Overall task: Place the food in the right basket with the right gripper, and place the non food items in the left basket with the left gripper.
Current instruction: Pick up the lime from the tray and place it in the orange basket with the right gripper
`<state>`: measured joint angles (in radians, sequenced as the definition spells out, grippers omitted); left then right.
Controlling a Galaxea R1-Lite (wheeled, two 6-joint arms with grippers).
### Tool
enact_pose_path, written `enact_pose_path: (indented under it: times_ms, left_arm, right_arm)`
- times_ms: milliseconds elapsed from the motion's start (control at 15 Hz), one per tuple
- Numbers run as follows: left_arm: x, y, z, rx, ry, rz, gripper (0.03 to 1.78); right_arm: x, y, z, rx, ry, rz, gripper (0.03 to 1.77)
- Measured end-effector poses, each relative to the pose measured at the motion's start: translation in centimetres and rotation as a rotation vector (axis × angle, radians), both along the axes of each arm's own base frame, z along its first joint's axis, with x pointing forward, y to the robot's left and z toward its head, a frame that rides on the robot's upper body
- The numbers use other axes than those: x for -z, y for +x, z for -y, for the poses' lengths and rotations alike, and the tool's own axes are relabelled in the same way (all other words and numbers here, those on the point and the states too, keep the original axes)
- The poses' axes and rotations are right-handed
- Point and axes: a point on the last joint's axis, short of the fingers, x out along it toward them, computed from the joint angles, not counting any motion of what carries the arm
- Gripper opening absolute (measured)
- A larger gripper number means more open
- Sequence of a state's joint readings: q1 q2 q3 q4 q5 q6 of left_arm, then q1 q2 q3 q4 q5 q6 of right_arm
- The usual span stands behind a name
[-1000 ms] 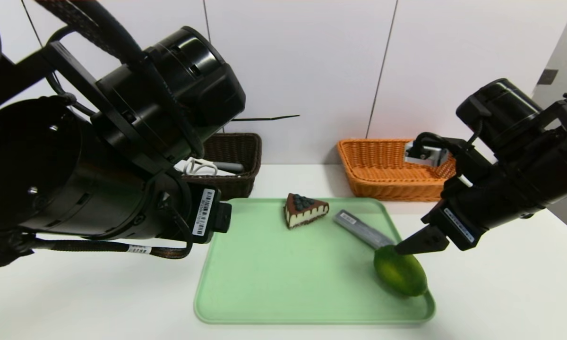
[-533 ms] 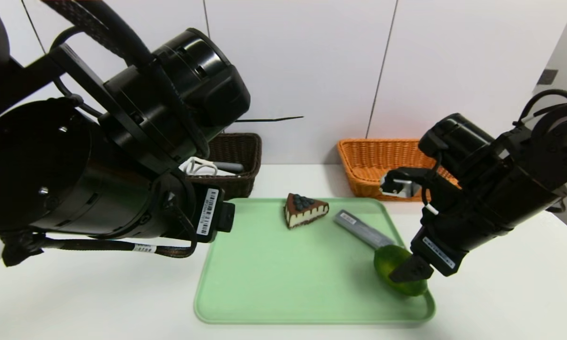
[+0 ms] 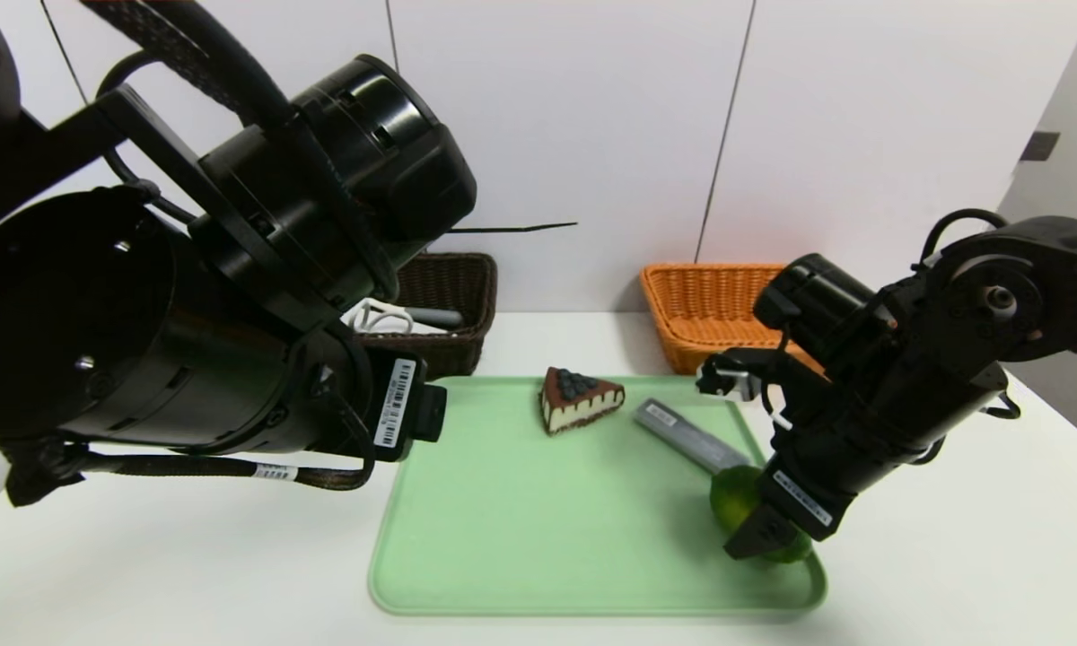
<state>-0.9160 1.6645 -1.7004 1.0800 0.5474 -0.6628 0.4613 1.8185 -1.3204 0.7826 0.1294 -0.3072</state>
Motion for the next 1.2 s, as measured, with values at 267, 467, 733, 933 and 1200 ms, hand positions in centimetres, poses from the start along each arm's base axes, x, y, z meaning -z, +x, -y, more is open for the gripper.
enact_pose_path:
  times_ms: [267, 467, 733, 933, 1200]
  left_arm:
    - [0.0, 0.0, 0.0, -0.001, -0.001, 0.001, 1.69]
    - [-0.1, 0.0, -0.1, -0.002, -0.003, 0.001, 1.69]
    - [-0.1, 0.0, -0.1, -0.002, -0.003, 0.002, 1.69]
    - [-0.1, 0.0, -0.1, -0.002, -0.003, 0.002, 1.69]
    - [-0.1, -0.1, -0.1, -0.002, -0.003, 0.001, 1.69]
  right_arm:
    - [1.4, 0.7, -0.5, 0.012, -0.043, 0.03, 1.62]
    - [1.7, 0.7, -0.5, 0.016, -0.049, 0.02, 1.14]
    - [1.4, 0.6, -0.4, 0.021, -0.042, 0.03, 1.04]
    - [-0.4, 0.3, 0.3, 0.038, -0.005, 0.086, 1.04]
    - [-4.5, 0.3, 1.8, 0.094, 0.093, 0.268, 1.04]
